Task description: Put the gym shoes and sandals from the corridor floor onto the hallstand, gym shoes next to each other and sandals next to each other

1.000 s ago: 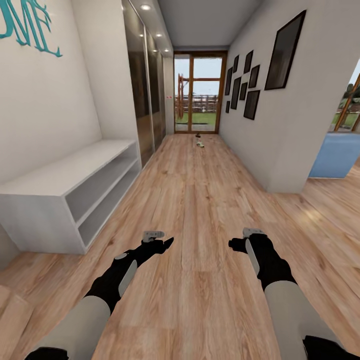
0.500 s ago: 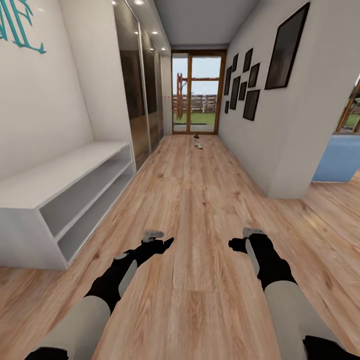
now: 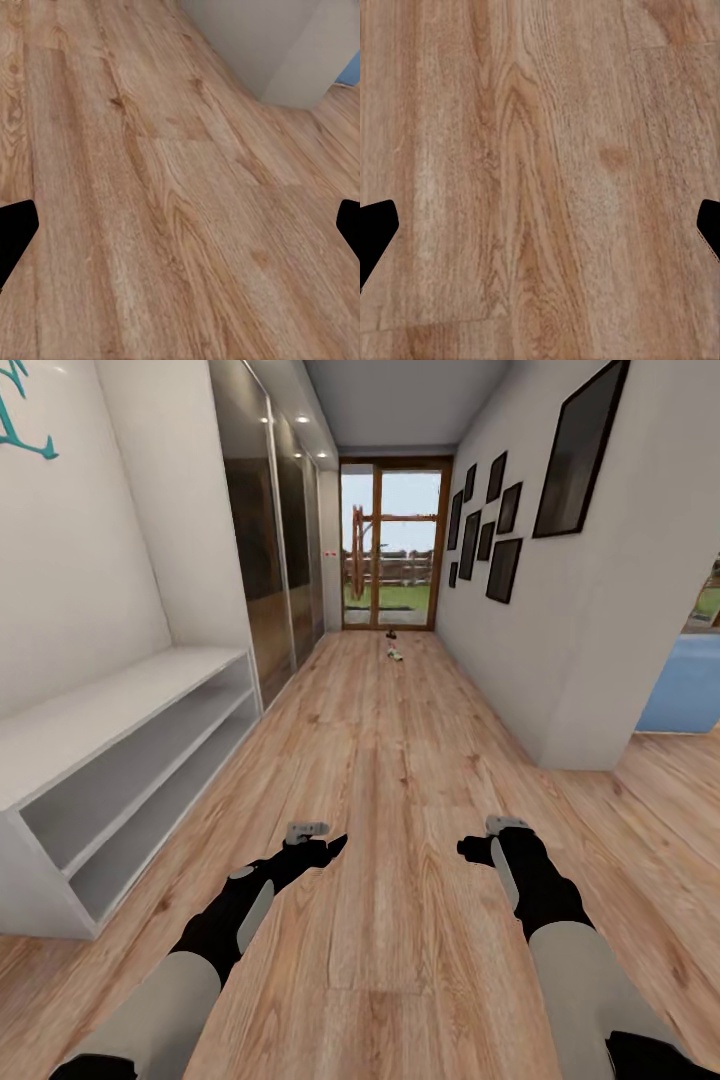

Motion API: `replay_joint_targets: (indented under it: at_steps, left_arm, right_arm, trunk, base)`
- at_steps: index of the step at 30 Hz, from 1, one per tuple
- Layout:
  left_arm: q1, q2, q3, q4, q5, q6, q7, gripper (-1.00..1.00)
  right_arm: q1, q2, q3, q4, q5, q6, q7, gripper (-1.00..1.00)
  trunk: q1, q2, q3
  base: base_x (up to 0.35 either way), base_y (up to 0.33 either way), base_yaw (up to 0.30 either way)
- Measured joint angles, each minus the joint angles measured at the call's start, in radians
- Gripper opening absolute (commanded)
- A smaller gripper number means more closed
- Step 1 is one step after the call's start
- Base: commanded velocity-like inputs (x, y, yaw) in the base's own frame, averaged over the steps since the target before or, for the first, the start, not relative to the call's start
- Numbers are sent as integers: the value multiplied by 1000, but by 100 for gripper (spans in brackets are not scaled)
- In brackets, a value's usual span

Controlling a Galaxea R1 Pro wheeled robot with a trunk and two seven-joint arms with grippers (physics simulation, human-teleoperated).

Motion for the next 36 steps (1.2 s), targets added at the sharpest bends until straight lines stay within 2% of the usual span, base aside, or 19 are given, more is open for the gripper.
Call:
replay_joint_targets:
  at_steps: [5, 13, 36]
  left_arm:
    - [0, 1, 1, -7, -3, 3, -1, 100]
    - [-1, 6, 2, -89, -5, 5, -1, 100]
    - [-1, 6, 3, -97, -1, 6, -3, 100]
  right_arm:
    - [0, -1, -1, -3, -4, 2, 1, 100]
    - [0, 0, 0, -9, -7, 3, 2, 100]
    - [0, 2, 1, -17, -5, 2, 0, 100]
  trunk:
    - [0, 0, 0]
    - [0, 0, 0]
    - [0, 0, 0]
  base:
    - [347, -84, 0]
    - [347, -81, 0]
    - [348, -68, 0]
